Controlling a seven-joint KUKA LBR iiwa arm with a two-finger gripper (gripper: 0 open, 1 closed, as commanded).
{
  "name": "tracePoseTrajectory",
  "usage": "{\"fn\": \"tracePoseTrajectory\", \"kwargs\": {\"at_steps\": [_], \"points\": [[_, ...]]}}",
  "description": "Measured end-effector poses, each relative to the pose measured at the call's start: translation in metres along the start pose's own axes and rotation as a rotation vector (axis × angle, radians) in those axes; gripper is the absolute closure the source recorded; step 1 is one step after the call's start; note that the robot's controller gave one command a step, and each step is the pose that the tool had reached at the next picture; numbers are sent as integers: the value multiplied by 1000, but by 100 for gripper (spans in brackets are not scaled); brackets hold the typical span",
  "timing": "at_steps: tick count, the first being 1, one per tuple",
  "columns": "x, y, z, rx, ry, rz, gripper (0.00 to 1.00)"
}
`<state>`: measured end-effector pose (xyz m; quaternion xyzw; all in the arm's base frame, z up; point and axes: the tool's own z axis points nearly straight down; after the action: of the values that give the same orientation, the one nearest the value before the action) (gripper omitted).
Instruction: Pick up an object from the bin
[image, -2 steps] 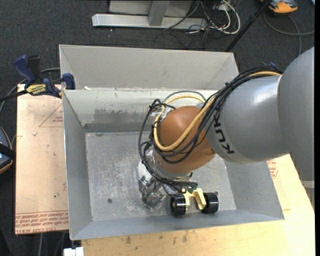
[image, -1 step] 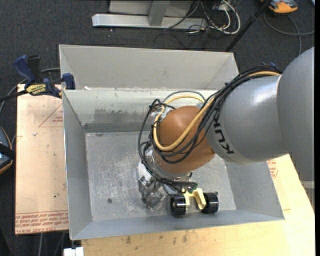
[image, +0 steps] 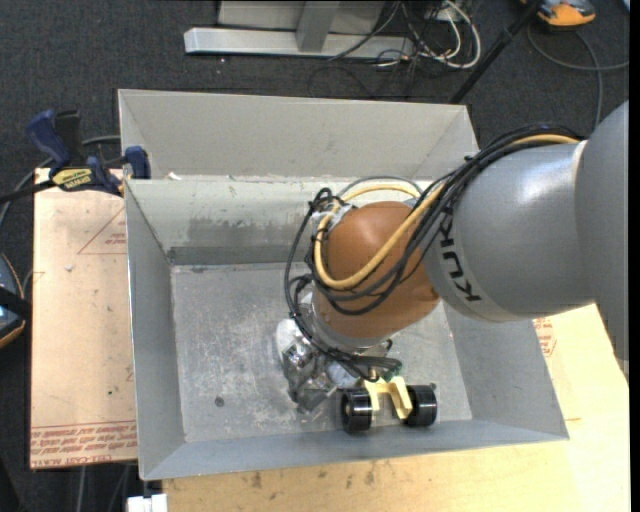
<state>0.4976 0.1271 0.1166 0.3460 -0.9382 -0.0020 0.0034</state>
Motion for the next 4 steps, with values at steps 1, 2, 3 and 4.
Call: {"fn": "tracePoseTrajectory", "kwargs": {"at_steps": [1,2,3,4], "points": [[11,-18,-30,6,-9,6,100],[12,-15,-45,5,-7,-49,100],[6,-43,-103,3,-6,147,100],[17,-4,-9,4,-6,48,100]]}}
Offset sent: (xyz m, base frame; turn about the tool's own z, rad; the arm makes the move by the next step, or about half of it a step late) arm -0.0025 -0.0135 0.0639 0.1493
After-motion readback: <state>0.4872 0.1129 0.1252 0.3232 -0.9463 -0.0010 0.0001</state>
